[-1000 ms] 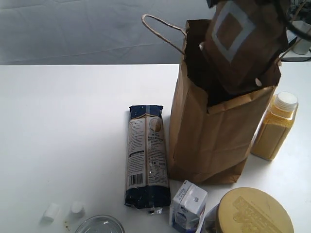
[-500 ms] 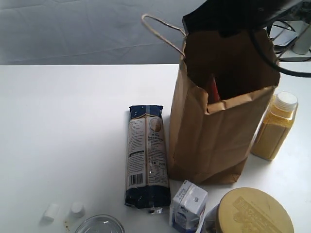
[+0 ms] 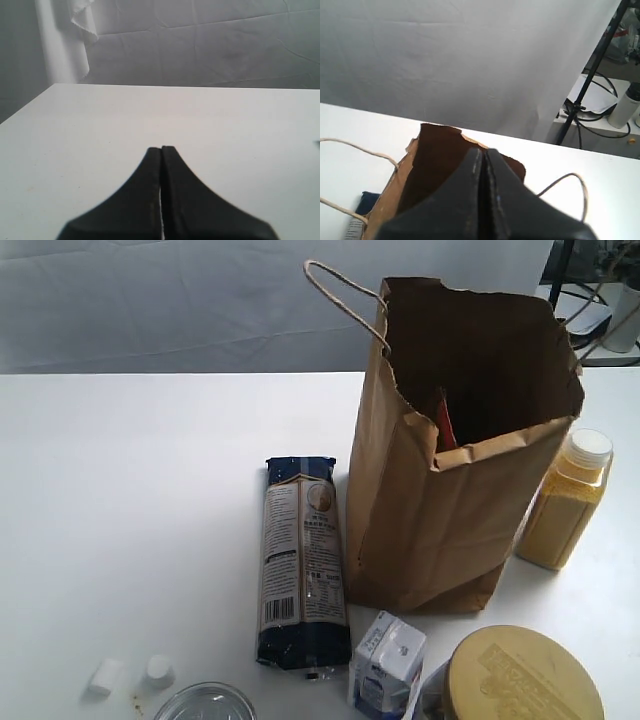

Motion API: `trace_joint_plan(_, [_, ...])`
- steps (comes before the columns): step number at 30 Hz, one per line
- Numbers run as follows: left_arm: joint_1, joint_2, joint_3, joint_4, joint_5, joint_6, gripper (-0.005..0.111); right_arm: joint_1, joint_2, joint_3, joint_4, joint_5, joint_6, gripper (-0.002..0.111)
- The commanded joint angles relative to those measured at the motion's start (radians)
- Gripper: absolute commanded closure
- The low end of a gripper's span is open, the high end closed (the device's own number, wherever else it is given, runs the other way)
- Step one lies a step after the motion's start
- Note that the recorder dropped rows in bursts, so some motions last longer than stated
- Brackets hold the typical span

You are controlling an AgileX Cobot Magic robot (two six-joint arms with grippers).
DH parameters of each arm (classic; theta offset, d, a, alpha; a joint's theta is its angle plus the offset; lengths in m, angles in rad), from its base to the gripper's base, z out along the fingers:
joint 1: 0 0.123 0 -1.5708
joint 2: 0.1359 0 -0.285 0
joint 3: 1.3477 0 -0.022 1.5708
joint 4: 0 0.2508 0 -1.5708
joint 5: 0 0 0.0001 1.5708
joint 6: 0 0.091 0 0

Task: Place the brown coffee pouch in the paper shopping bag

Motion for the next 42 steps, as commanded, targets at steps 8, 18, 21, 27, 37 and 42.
trace_joint_plan(8, [0.004, -0.003, 0.004, 0.004, -0.004, -0.003, 0.107, -0.002, -0.178, 0.004, 0.105, 0.140, -0.081, 0.108])
trace_joint_plan(18, [0.004, -0.003, 0.004, 0.004, -0.004, -0.003, 0.107, -0.002, -0.526, 0.356, 0.124, 0.006, 0.008, 0.108])
trace_joint_plan(21, [0.004, -0.003, 0.004, 0.004, -0.004, -0.003, 0.107, -0.002, -0.659, 0.512, 0.128, -0.069, 0.065, 0.108])
trace_joint_plan(27, [0.004, -0.003, 0.004, 0.004, -0.004, -0.003, 0.107, -0.004, -0.883, 0.748, 0.239, -0.176, 0.084, 0.108])
trace_joint_plan(37, [0.004, -0.003, 0.004, 0.004, -0.004, -0.003, 0.107, -0.317, -1.018, 1.061, 0.683, -0.614, -0.275, 0.108])
trace_joint_plan(42, [0.004, -0.003, 0.004, 0.004, -0.004, -0.003, 0.107, -0.491, -1.018, 1.206, 0.826, -0.793, -0.448, 0.108])
